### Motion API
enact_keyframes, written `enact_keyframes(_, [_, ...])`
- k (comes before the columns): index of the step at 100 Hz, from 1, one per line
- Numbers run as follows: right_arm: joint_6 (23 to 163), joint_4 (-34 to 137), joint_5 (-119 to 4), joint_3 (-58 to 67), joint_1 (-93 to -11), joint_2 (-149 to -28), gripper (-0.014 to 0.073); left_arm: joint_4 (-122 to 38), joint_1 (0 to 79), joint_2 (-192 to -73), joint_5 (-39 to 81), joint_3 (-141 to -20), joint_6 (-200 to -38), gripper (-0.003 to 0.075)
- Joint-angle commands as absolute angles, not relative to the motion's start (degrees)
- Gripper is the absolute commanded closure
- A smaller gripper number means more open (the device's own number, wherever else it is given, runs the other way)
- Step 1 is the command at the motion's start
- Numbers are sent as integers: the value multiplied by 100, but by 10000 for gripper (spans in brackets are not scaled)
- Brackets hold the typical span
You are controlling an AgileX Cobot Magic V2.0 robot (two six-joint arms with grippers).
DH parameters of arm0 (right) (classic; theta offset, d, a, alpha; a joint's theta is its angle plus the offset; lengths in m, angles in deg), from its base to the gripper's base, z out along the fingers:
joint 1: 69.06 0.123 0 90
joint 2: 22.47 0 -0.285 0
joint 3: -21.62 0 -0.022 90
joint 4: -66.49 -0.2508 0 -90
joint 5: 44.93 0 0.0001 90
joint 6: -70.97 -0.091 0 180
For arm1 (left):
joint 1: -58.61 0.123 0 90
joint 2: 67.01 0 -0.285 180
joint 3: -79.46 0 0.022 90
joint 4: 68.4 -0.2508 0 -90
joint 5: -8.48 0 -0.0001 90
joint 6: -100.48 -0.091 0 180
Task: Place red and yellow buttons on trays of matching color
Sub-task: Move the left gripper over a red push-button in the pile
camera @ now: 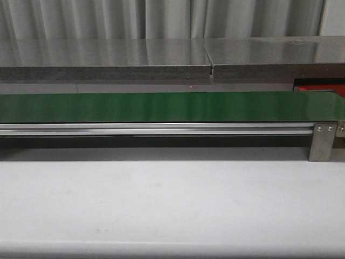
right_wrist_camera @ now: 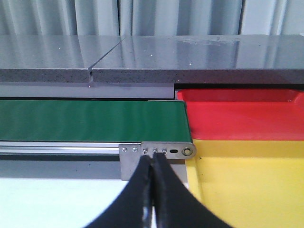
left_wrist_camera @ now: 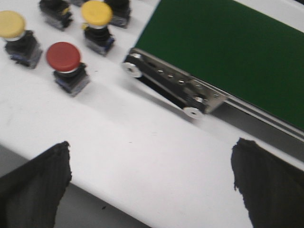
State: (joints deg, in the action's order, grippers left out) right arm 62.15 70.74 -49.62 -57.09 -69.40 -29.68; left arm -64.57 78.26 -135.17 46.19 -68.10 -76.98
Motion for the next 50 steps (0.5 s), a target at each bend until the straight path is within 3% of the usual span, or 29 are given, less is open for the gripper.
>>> enact_keyframes(1, [6213, 7162, -4493, -5605, -6936, -3006, 710, -6354, 8212, -13841, 4361, -7161, -7687, 75])
enact_keyframes(50, [6213, 7162, -4493, -5605, -6936, -3006, 710, -6417, 8567, -16117, 4215, -8219, -7687, 92])
